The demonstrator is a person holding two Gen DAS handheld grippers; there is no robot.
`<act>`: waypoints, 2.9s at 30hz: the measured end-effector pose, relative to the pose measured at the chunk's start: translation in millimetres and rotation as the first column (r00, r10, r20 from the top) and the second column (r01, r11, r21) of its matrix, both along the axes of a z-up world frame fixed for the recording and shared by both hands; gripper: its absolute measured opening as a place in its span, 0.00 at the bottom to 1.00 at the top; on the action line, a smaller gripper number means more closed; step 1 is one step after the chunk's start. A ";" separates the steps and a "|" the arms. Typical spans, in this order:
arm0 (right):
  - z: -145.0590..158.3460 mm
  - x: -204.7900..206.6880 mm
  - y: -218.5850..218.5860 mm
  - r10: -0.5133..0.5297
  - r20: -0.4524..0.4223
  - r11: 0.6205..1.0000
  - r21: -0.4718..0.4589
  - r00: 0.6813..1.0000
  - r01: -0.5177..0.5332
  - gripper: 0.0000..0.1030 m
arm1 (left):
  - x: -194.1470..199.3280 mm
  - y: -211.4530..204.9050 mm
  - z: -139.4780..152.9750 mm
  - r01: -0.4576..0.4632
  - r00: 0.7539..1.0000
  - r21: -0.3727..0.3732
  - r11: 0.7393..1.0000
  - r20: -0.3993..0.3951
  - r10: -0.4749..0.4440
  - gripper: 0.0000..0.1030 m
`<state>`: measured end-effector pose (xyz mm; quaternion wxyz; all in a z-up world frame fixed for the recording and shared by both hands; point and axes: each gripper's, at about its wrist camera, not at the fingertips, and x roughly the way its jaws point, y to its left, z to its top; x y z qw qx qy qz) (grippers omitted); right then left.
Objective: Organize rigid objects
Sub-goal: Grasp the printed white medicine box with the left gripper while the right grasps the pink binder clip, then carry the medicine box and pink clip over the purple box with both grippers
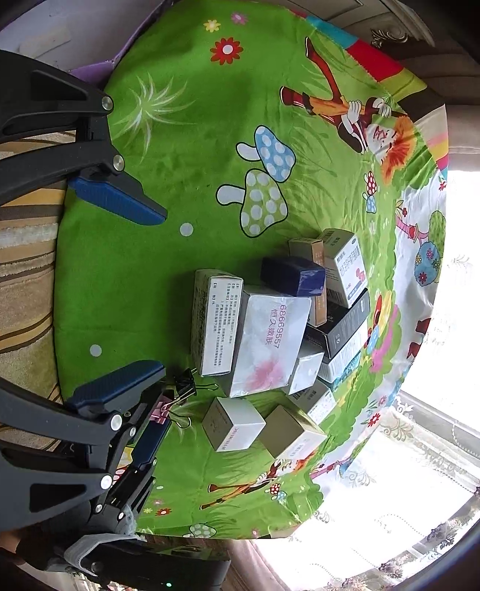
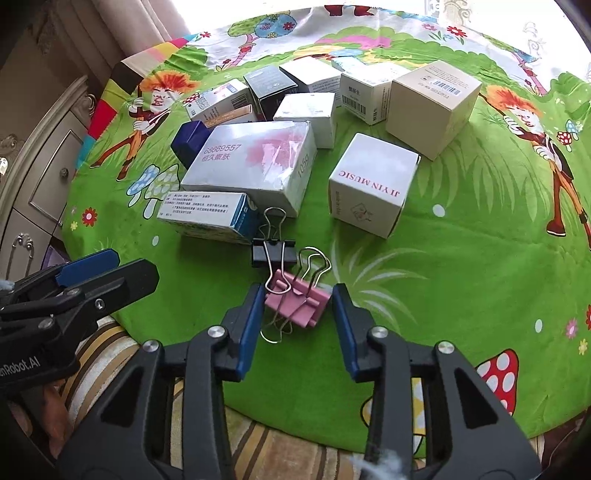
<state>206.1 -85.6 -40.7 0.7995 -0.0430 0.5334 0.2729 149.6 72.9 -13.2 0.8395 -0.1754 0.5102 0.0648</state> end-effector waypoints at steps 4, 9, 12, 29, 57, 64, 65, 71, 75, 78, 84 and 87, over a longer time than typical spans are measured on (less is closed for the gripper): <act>1.9 -1.9 -14.0 -0.032 -0.003 0.999 0.006 0.999 0.032 0.41 | 12.0 -8.7 -0.2 0.028 1.000 0.005 1.000 0.013 -0.028 0.74; 8.2 -5.3 -25.8 -0.072 0.013 0.997 0.001 0.997 0.071 0.41 | 29.9 -17.8 -8.7 0.048 0.999 -0.005 0.999 -0.001 -0.048 0.75; 13.3 -6.2 -34.0 -0.116 0.038 0.993 0.005 0.993 0.116 0.41 | 39.1 -20.2 -13.6 0.043 0.999 0.005 0.999 -0.009 -0.043 0.79; 14.8 -2.5 -40.5 -0.167 0.054 0.986 0.023 0.984 0.166 0.41 | 60.9 -21.3 -24.7 0.099 0.995 0.092 0.991 -0.041 -0.095 0.84; 41.4 -31.9 -15.4 -0.111 0.158 0.993 -0.010 0.981 0.114 0.41 | -40.5 14.1 18.9 -0.028 0.995 0.049 0.998 0.095 0.023 0.75; 53.5 -62.9 16.7 -0.017 0.123 1.000 0.019 0.992 0.015 0.41 | -91.1 46.8 26.0 -0.119 0.986 0.007 0.993 0.118 0.118 0.75; 54.6 -68.0 22.9 0.000 0.120 1.000 0.018 0.993 -0.002 0.41 | -98.3 53.4 26.3 -0.138 0.983 0.004 0.990 0.120 0.137 0.75; 61.5 -96.9 60.9 0.096 0.088 0.995 0.029 0.992 -0.098 0.41 | -140.3 96.3 25.4 -0.248 0.960 -0.008 0.969 0.129 0.247 0.75; 66.2 -119.2 92.4 0.176 0.087 0.984 0.017 0.981 -0.178 0.41 | -169.6 121.8 23.2 -0.319 0.939 0.000 0.948 0.138 0.316 0.75; 68.5 -137.5 117.9 0.243 0.088 0.970 0.005 0.966 -0.244 0.41 | -189.1 141.4 18.5 -0.368 0.921 -0.014 0.930 0.135 0.366 0.75; 66.4 -173.5 166.8 0.370 0.087 0.929 -0.029 0.925 -0.369 0.41 | -224.5 176.0 11.4 -0.449 0.883 -0.036 0.893 0.135 0.449 0.75; 63.7 -189.5 187.9 0.427 0.088 0.904 -0.046 0.900 -0.424 0.41 | -239.2 190.7 8.8 -0.482 0.865 -0.049 0.875 0.134 0.484 0.75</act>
